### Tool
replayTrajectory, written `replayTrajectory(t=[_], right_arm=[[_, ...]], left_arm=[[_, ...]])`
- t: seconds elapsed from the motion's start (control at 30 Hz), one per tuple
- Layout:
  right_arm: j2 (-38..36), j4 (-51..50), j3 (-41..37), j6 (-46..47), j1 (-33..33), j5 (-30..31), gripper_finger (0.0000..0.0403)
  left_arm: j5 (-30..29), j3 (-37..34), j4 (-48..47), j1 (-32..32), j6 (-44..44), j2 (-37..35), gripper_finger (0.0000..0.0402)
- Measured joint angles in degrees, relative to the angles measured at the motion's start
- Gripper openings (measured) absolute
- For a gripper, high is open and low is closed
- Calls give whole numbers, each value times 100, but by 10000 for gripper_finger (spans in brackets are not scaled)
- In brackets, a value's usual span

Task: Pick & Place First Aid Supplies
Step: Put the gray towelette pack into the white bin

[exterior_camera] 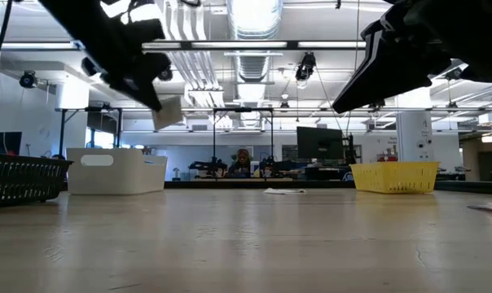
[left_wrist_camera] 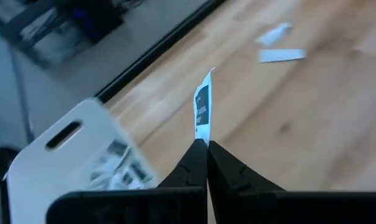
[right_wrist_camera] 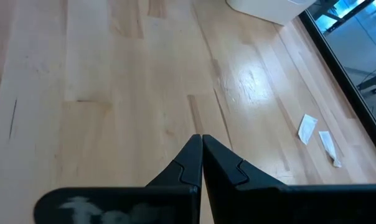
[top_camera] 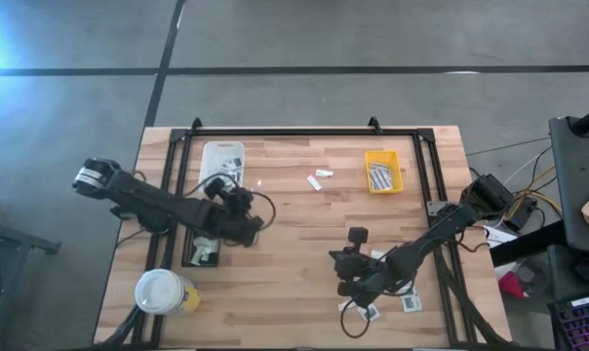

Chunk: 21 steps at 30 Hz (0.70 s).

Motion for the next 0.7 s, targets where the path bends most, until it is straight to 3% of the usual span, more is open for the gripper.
replayTrajectory(t=[0.4, 0.7], right_arm=[[0, -105, 0, -4, -2, 0, 8], [0, -103, 0, -15, -2, 0, 8]], left_arm=[[35, -1289, 7, 886, -1344, -964, 0], [39, -1870, 71, 1067, -1940, -1211, 0]])
